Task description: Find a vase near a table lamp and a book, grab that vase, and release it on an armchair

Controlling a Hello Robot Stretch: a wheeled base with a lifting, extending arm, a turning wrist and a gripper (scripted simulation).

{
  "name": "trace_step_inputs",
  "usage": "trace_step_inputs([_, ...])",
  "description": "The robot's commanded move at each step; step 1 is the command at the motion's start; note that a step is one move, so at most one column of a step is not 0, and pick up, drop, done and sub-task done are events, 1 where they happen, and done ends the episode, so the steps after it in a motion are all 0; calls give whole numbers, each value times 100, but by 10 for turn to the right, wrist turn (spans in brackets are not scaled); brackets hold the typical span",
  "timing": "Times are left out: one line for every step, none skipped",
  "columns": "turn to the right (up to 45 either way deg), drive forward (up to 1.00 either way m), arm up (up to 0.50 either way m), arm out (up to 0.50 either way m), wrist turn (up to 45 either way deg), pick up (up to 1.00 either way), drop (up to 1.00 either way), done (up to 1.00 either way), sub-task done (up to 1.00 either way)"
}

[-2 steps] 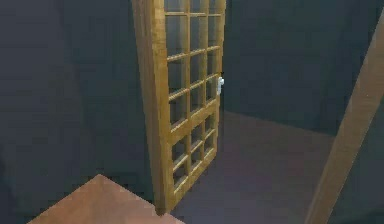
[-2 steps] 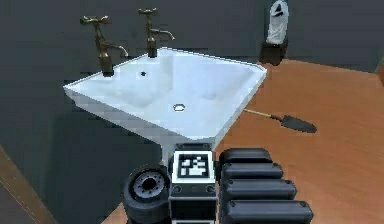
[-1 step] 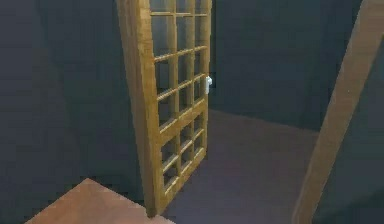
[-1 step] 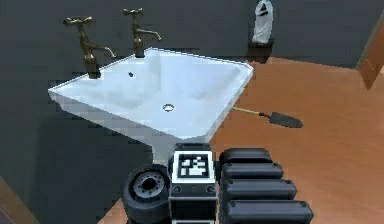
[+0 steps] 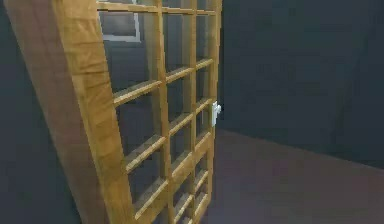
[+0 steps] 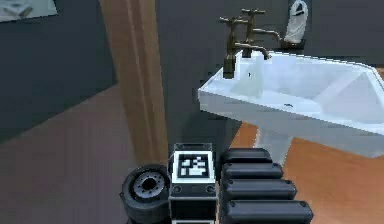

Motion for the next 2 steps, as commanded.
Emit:
trace_step_inputs([210, 0, 0, 0, 0, 0, 0, 0, 0])
trace_step_inputs([0, 100, 0, 0, 0, 0, 0, 0, 0])
